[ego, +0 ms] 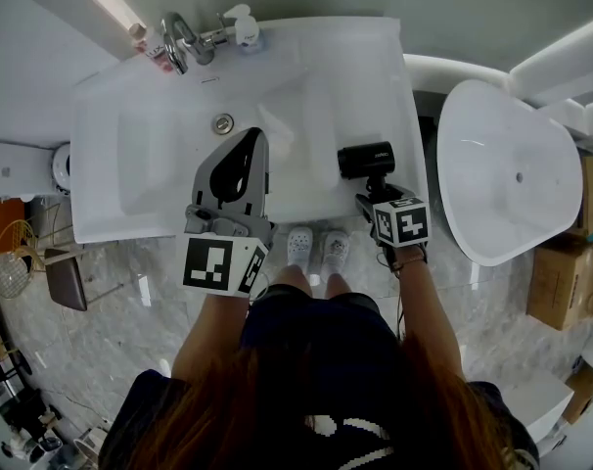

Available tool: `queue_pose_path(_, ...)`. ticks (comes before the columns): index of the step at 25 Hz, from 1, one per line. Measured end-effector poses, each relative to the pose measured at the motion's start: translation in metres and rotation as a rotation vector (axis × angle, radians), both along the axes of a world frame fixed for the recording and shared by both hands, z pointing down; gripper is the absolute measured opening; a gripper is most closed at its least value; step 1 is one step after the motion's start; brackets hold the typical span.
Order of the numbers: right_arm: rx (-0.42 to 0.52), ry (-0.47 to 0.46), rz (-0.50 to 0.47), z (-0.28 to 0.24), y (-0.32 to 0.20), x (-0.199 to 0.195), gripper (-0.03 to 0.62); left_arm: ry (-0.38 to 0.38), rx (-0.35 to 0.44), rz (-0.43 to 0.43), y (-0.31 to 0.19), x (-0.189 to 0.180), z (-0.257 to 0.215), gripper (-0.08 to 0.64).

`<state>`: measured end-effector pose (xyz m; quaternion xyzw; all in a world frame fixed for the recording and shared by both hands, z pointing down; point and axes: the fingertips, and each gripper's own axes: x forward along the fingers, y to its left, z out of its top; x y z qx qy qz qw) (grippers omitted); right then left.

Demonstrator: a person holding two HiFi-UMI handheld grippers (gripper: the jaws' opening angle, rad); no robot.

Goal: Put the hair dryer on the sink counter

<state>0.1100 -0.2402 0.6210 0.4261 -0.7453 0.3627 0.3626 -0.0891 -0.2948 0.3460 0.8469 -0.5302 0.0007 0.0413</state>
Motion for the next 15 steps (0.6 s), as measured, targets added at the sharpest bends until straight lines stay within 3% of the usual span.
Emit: queue_pose_path(15,-0.084,-0.009,0.035,0.0028,-0.001,0.0049,0.298,-0.002,-0.004,0.015,-0.0079,0.0069,-0.0002,0.018)
